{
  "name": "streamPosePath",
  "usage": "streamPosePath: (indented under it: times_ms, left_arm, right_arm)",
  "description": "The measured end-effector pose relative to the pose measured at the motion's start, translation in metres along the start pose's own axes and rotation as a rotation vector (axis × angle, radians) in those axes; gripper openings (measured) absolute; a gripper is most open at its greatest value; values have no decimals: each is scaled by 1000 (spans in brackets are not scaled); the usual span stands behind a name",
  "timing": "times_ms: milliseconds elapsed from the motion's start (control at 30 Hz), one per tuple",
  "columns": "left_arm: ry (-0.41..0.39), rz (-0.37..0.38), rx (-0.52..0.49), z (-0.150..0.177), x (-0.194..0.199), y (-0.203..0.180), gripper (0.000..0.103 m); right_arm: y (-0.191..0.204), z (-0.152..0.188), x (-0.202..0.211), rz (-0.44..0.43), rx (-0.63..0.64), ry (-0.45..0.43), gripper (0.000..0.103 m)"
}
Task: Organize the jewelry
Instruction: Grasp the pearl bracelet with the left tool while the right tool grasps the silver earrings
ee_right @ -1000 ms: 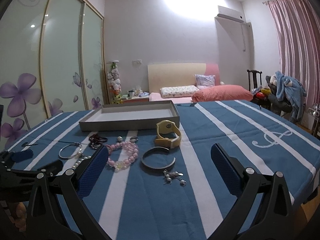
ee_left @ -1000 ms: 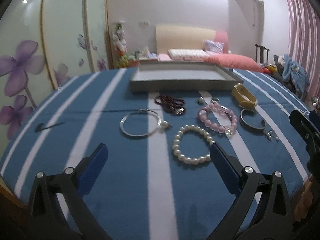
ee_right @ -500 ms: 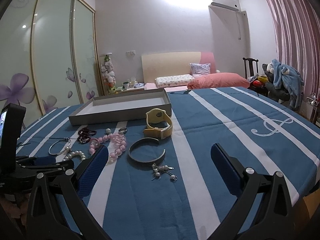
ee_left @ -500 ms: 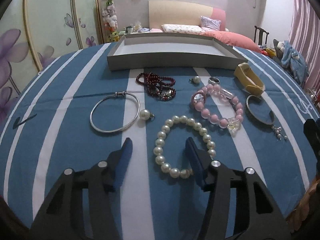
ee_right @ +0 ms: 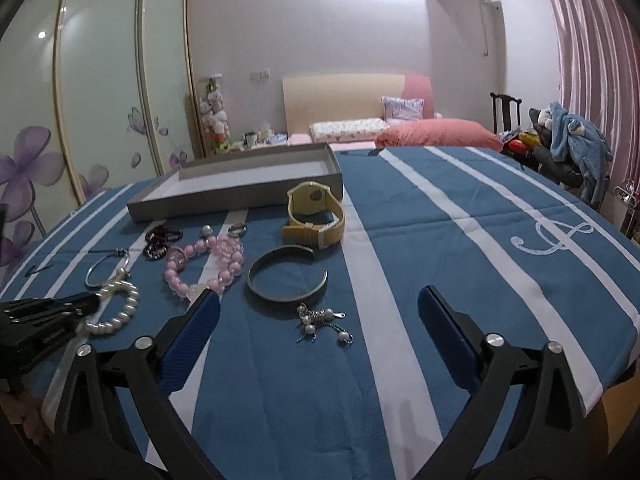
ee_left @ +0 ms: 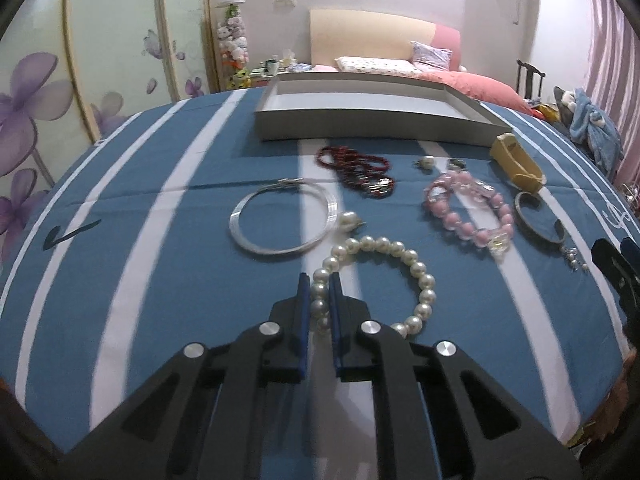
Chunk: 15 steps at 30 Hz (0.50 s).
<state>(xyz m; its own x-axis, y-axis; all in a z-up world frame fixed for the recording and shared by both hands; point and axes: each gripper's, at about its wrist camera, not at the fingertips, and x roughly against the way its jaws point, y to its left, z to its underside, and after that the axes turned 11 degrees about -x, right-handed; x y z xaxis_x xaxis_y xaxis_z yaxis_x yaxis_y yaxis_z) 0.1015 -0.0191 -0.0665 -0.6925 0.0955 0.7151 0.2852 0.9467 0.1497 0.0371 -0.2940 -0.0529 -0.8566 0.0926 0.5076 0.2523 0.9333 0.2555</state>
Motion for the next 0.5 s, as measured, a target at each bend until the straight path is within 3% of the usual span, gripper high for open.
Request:
streamPosePath:
  times_ms: [300,500]
  left_arm:
    - [15,-87,94,20,9,49,10]
    - [9,-98,85,22,11,50,10]
  right_arm:
    - [2,-2,-24,51,17,146,73]
    - [7,-1,-32,73,53,211,60]
